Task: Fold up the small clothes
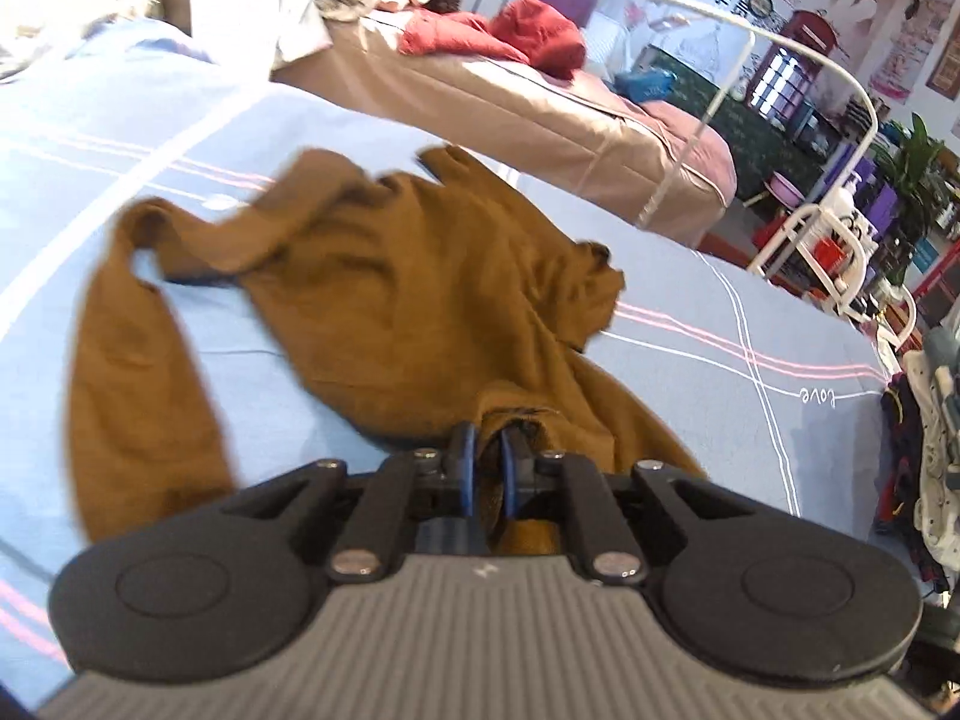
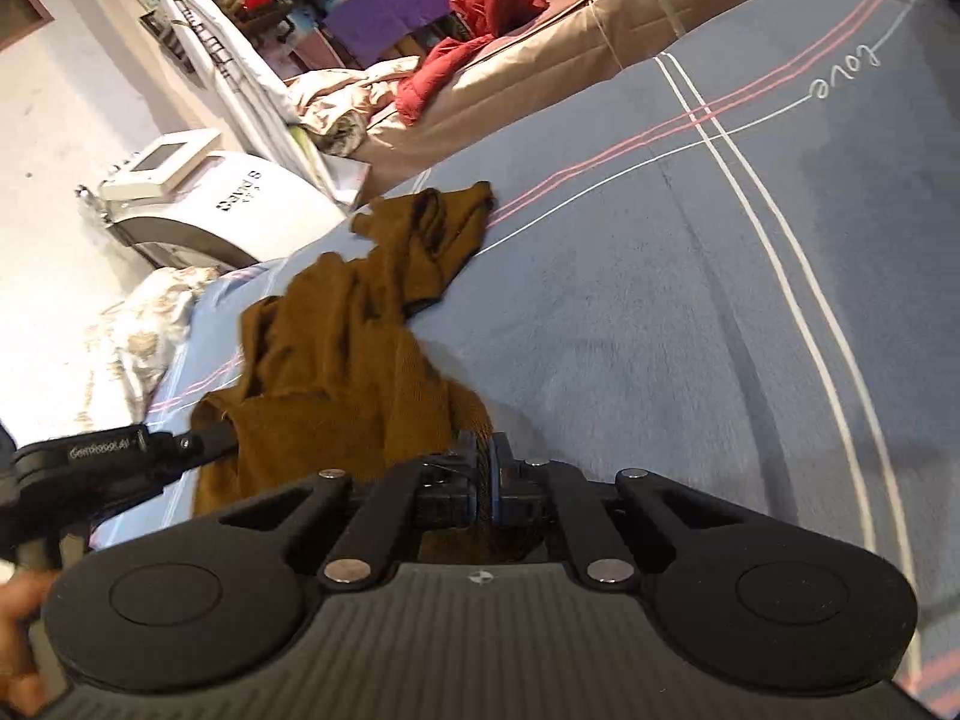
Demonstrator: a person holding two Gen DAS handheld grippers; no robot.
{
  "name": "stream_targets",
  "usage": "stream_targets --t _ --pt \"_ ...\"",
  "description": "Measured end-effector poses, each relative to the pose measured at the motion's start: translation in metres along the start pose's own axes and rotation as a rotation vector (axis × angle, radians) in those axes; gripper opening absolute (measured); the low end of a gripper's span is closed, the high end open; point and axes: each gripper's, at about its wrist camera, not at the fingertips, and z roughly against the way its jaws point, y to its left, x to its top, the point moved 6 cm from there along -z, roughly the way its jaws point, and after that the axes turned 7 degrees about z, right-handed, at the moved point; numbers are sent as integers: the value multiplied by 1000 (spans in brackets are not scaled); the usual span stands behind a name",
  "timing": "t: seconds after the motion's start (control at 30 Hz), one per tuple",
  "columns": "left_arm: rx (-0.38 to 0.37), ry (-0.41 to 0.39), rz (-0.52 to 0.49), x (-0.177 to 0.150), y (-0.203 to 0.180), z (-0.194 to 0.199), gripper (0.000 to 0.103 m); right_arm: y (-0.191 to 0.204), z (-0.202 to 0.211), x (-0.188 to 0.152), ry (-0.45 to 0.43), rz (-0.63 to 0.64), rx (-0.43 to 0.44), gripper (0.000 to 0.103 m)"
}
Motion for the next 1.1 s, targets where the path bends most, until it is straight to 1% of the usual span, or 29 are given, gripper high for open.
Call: stream_targets --t 0.1,0.17,0.27,0.3,0.37,0.47,0.5,0.53,0.57,0.6,0.63,0.7,0.73,0.77,0.8,0.83,0.87,0.9,0.93,0.97,1.0,1.03,1.07,1.1 --pt "38 -18 -40 -3 11 26 9 6 30 -15 27 0 6 7" --pt "60 -18 -47 -9 19 42 9 8 46 -25 37 -10 8 7" --pt "69 5 -15 -17 34 63 8 7 63 -35 41 -9 -31 7" --pt "81 9 -18 -20 39 70 8 5 68 -37 49 -18 -29 7" --pt "135 0 -37 -23 49 86 7 3 77 -42 66 -21 -42 7" --pt "195 -2 -50 -27 67 107 7 3 86 -56 142 2 -46 6" --pt "205 11 -50 -28 73 109 7 3 88 -63 170 7 -45 6" --pt "211 36 -53 -31 78 108 10 1 89 -70 194 2 -40 7" --pt "216 53 -52 -34 82 105 13 -3 91 -73 191 -16 -52 4" --pt "218 64 -51 -37 85 102 14 -8 92 -75 183 -31 -77 4" --pt "208 75 -65 -41 83 97 14 -13 92 -74 175 -23 -117 4" --pt "179 98 -96 -51 78 87 15 -17 94 -64 126 25 -197 4" --pt "167 121 -108 -55 72 81 15 -17 96 -56 96 36 -200 4" --pt "151 145 -124 -61 66 75 16 -15 95 -49 78 31 -180 9" --pt "143 171 -137 -67 62 70 16 -13 94 -43 59 16 -150 19" --pt "142 194 -141 -71 59 65 22 -12 92 -39 47 -6 -126 51" --pt "141 219 -140 -77 56 60 38 -11 87 -37 48 -21 -99 93" --pt "139 232 -136 -80 56 56 49 -9 81 -37 53 -28 -84 103" --pt "135 231 -130 -82 55 52 63 -7 75 -40 58 -27 -82 103" --pt "130 225 -123 -84 55 49 66 -4 67 -43 73 -17 -78 103" --pt "127 226 -113 -86 53 46 66 -2 58 -47 100 -7 -65 103" --pt "112 224 -102 -86 50 43 64 0 49 -53 135 0 -58 101" --pt "86 205 -95 -83 45 41 57 1 42 -60 168 -4 -68 84" --pt "67 181 -98 -79 40 38 48 2 36 -67 192 -7 -58 70"
